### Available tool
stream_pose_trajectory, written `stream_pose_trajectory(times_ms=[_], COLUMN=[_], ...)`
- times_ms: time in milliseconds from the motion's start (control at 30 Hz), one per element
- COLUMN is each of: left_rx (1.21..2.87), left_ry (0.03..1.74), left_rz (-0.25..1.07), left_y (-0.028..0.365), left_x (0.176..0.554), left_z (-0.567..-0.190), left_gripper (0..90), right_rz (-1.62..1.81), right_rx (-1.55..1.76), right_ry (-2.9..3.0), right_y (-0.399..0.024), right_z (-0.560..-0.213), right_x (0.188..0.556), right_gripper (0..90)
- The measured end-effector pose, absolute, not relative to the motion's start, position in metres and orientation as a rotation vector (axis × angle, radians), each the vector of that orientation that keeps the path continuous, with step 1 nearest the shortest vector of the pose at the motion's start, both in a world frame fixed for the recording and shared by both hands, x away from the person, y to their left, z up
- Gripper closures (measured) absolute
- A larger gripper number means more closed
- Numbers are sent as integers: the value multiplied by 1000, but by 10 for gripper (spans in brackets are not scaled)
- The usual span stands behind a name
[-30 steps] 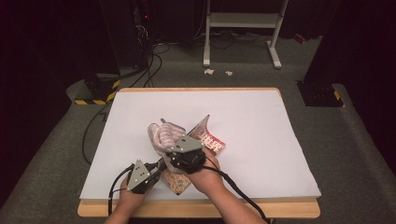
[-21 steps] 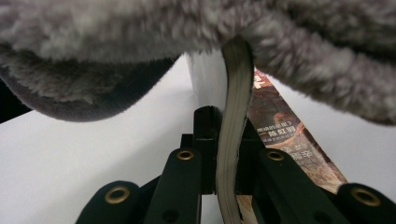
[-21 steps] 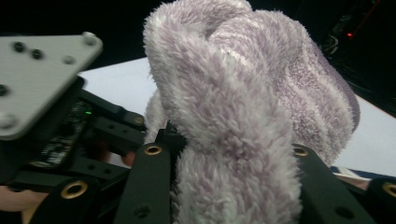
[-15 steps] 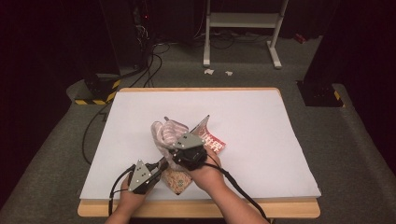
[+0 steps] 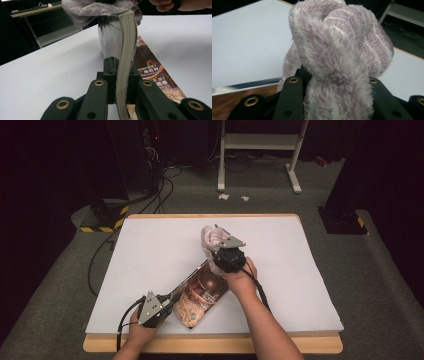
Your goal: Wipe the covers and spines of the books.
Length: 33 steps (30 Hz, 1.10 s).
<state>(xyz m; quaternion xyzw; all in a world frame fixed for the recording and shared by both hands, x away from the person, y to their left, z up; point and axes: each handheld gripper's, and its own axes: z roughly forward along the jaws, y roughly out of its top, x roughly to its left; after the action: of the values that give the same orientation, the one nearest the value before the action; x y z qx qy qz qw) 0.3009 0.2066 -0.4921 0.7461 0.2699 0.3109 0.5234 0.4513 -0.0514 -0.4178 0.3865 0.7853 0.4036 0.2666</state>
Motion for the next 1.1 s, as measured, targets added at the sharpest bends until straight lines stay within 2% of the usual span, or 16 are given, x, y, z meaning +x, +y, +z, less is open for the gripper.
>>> stream_pose_trajectory(times_ms=[200, 433, 567, 800, 1100], left_rx=[1802, 1796, 1786, 1781, 1765], left_ry=[638, 640, 647, 660, 662], left_rz=[751, 749, 748, 744, 750], left_y=[207, 207, 207, 207, 205], left_x=[301, 301, 301, 301, 299], left_z=[-492, -492, -492, -491, -490], left_gripper=[832, 832, 832, 831, 833], right_rz=[1028, 1046, 1095, 1209, 1327], right_rx=[1124, 1128, 1047, 811, 621], right_ry=[2076, 2086, 2124, 2196, 2286], right_y=[-69, -69, -58, -18, 15], right_z=[-426, -426, -420, -412, -395], right_x=[482, 483, 462, 399, 341], right_gripper=[671, 674, 674, 673, 672])
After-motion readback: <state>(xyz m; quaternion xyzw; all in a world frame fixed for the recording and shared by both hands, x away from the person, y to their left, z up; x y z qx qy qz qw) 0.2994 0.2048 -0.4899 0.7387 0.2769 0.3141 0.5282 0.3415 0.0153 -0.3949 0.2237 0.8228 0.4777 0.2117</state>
